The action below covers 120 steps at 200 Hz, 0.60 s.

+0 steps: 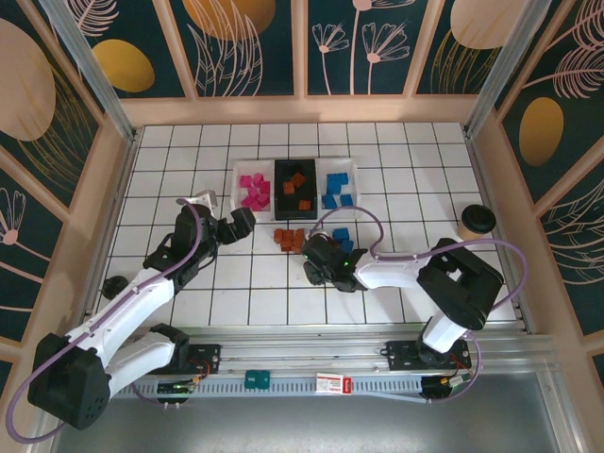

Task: Sort the legos into containers by color
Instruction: Pick up the lego from the bottom-center of the table, then place the lego in the container.

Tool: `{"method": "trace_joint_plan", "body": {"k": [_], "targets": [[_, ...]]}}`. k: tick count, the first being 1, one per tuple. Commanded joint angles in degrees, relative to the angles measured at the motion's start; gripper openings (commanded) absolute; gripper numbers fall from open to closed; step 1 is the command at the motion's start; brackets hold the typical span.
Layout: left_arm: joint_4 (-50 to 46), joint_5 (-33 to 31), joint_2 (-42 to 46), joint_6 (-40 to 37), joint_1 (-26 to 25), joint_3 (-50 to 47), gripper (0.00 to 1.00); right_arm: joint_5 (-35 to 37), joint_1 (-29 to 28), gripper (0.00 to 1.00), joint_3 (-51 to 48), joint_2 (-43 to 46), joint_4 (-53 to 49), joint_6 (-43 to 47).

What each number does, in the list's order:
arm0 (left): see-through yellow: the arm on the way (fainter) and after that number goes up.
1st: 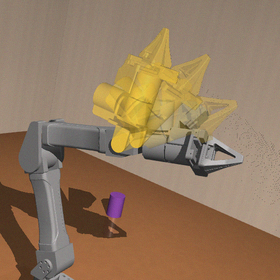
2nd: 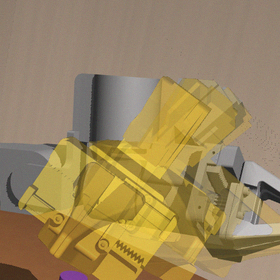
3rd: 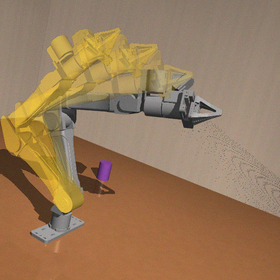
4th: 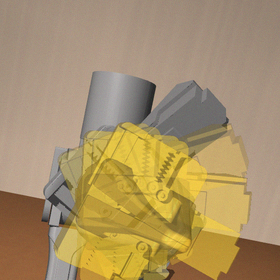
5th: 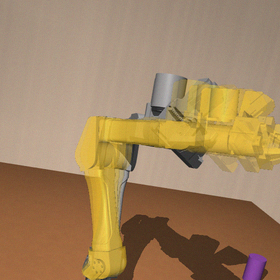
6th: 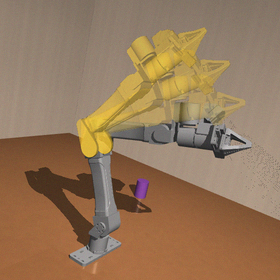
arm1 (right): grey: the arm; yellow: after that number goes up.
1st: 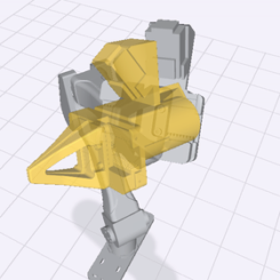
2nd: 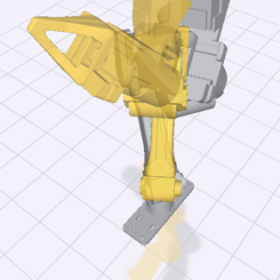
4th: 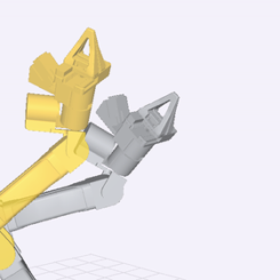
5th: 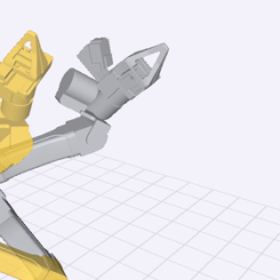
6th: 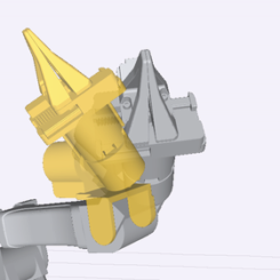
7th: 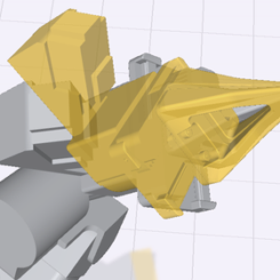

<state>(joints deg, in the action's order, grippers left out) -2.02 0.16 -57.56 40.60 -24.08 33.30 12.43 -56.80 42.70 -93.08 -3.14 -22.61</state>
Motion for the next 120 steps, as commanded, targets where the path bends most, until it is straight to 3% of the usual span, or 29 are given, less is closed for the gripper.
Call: {"method": "trace_joint_plan", "body": {"k": [1,48,120], "targets": [[-2.37,-2.10,1.87,0.24,-0.18,-0.95,0.99,-1.15,-0.95,0.31,2.06,2.97,0.91,0.77],[-5.58,-5.38,5.50,0.70,-0.18,-3.25,0.99,-9.79,1.11,0.26,11.36,5.59,6.13,5.23],[-8.68,-5.19,11.64,2.43,-0.18,-6.62,0.99,-14.76,8.48,0.26,42.64,-19.54,7.00,7.51]]}}
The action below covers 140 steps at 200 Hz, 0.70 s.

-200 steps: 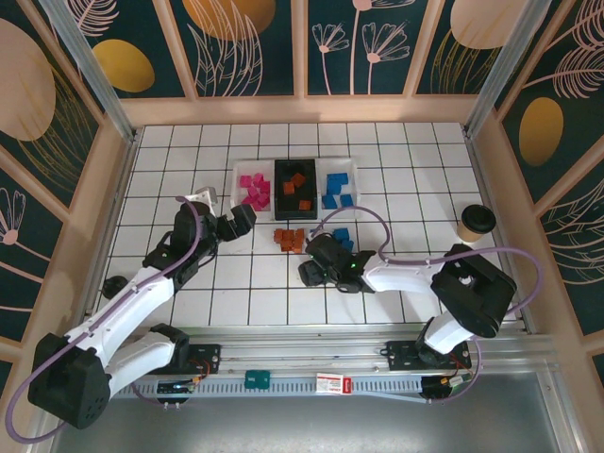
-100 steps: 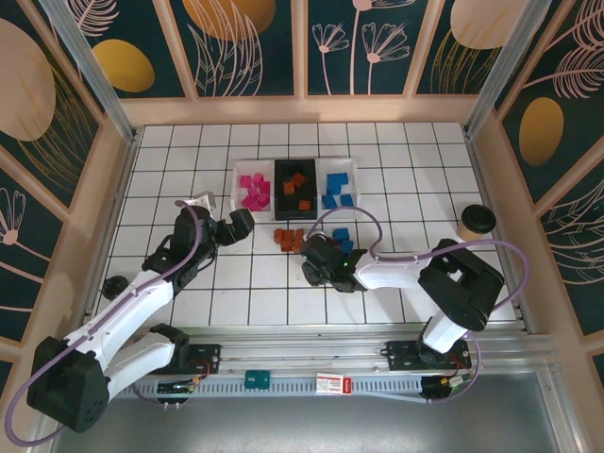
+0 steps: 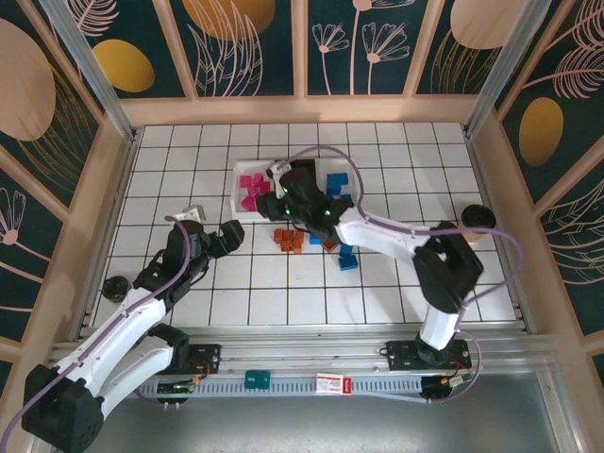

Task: Sort the legos into containers by color
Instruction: Place the lego in the container.

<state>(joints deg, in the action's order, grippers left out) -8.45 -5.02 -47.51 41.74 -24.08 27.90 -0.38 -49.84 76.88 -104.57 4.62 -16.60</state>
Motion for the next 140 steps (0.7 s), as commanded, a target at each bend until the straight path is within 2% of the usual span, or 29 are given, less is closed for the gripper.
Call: {"method": "trace_joint_plan", "body": {"k": [1,38,75,88,111,140], "targets": [[-2.26,0.04,1.65,1.31,-0.18,-1.24,0.99,-1.89,1.56,0.26,8.94,-8.47,-0.93,1.54],[-2.71,1.38,2.58,2.51,-0.16,-2.04,0.99,-0.41,3.38,0.29,25.54,-20.91,-6.24,0.71],[-2.76,2.17,3.15,3.35,-0.18,-3.07,0.99,-1.37,4.97,0.52,32.85,-25.88,-6.73,-1.28],[-2.55,2.46,3.08,3.45,-0.18,-3.19,0.99,-2.24,5.11,0.58,33.16,-25.38,-6.52,-1.71],[-2.28,2.58,2.95,3.45,-0.18,-3.03,0.99,-2.27,4.80,0.61,29.76,-21.15,-5.91,-1.01],[-1.60,3.21,2.68,3.44,-0.18,-2.77,0.99,-1.99,4.01,0.62,14.92,-10.37,-2.10,-1.17]]}}
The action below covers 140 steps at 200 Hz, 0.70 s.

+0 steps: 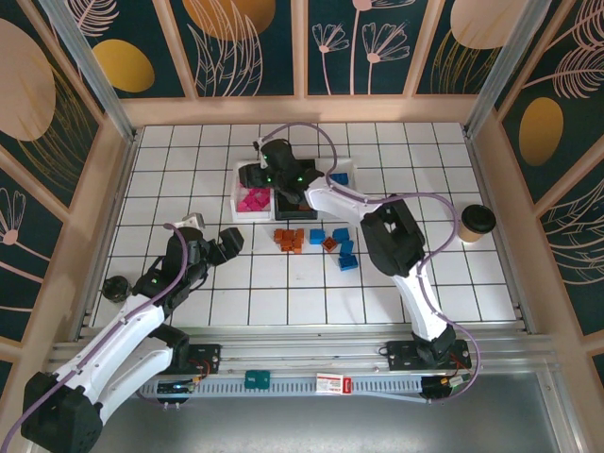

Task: Sort the legos into containers by color
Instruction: Place the lego in the container, then pick up the lego from the bottom-center of the table.

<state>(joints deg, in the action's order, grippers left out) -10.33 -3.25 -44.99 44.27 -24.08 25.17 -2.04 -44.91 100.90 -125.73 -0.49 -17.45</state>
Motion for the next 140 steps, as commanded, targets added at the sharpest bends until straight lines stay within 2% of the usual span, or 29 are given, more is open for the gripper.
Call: {"method": "trace_joint_plan", "body": {"k": [1,40,77,110,140], "targets": [[0.38,1.46,0.12,0.90,-0.18,-0.03,0.99,-0.33,-0.95,0.62,-9.78,11.04,3.16,-0.35],[2.81,3.45,-1.38,1.19,-0.18,-0.45,0.99,3.14,-2.37,0.63,-35.42,28.41,5.36,-2.54],[5.94,5.18,-4.22,1.26,-0.18,-1.13,0.99,9.50,-2.98,0.64,-55.36,42.31,-0.19,-6.05],[8.07,5.93,-6.74,1.43,-0.17,-1.95,0.99,15.63,-2.55,0.69,-65.83,50.77,-7.70,-10.12],[9.18,6.44,-8.16,1.56,-0.18,-2.15,0.99,17.70,-0.59,0.71,-69.33,52.32,-10.97,-11.87]]}}
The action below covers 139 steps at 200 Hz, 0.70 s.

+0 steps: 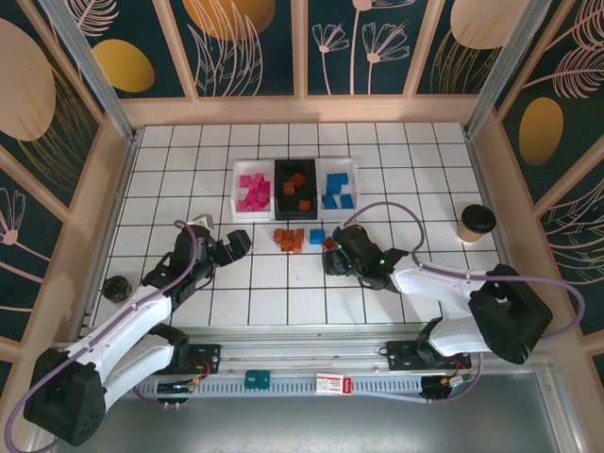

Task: Sort the legos into containers by color
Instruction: Pick up the lego from the bottom-center of the table.

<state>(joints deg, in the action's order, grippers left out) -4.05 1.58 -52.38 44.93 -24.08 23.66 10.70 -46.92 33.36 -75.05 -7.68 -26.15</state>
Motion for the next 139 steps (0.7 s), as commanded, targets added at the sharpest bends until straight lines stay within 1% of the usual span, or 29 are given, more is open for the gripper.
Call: {"method": "trace_joint_plan", "body": {"k": [1,25,67,106,131,139], "targets": [[2.91,1.64,-0.78,0.93,-0.18,-0.64,0.99,5.04,1.45,0.71,-1.85,1.60,-3.85,-3.23],[3.03,1.50,-1.02,0.91,-0.18,-0.70,0.99,4.29,1.89,0.73,-2.77,0.28,-3.29,-3.04],[3.41,1.52,-1.63,1.00,-0.18,-1.03,0.99,2.31,2.04,0.72,-1.46,-5.09,0.46,-1.02],[3.69,1.66,-2.37,0.95,-0.18,-0.98,0.99,1.05,2.09,0.65,0.12,-8.79,2.69,0.52],[4.05,1.74,-2.94,0.96,-0.18,-1.15,0.99,-0.64,2.18,0.58,-0.48,-8.63,5.76,2.09],[4.18,1.80,-3.20,1.00,-0.18,-1.16,0.99,-1.00,2.25,0.54,-0.43,-8.61,6.32,2.56]]}}
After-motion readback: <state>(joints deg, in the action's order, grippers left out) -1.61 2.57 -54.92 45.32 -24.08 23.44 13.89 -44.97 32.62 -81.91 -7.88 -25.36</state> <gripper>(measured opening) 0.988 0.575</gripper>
